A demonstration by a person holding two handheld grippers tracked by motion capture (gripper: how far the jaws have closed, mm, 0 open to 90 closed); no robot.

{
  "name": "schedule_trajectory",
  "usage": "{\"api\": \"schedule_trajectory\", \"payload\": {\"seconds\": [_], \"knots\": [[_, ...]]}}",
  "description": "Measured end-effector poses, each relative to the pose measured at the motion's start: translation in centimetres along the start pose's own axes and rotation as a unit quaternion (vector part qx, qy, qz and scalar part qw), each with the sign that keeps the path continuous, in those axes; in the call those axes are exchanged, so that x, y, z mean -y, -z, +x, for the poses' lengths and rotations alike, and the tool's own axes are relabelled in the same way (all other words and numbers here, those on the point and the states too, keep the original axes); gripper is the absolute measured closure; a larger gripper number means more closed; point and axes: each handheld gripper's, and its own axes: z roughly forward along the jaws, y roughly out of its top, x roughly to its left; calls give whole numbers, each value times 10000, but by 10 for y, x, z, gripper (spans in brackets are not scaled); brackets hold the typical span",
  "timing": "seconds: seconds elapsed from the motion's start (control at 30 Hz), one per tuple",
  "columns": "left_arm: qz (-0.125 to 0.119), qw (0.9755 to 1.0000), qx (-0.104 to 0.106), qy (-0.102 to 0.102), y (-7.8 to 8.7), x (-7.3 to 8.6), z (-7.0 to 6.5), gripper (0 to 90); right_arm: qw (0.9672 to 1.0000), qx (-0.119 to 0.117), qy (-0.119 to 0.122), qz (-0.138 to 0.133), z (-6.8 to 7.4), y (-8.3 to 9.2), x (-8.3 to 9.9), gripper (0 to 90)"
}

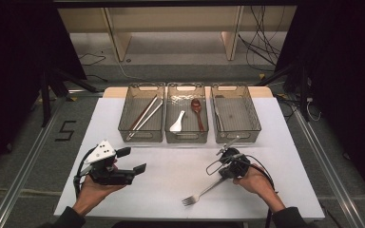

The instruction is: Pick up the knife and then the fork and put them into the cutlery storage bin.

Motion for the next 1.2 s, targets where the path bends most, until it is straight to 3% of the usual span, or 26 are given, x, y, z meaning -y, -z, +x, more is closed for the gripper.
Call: {"api": "schedule_trajectory", "payload": {"seconds": [0.33,0.63,0.73,0.8,0.9,1.07,1.2], "knots": [[34,10000,-9,-32,-1,0,0,157,9996,-169,68,193,12,9,22,900],[21,10000,-14,-19,-1,0,0,157,9981,-322,296,438,26,14,33,900],[28,10000,-2,-31,-1,0,0,158,9983,-258,336,411,27,17,31,789],[44,10000,-9,-36,-1,0,0,157,9986,-301,362,226,28,23,27,736],[32,10000,-5,-28,-1,0,0,157,9979,-354,538,38,35,31,19,587],[39,10000,-4,-43,-1,0,0,157,9946,-376,948,188,55,27,9,446],[39,10000,-12,-28,-1,0,1,157,9903,-333,1262,480,68,18,6,443]]}}
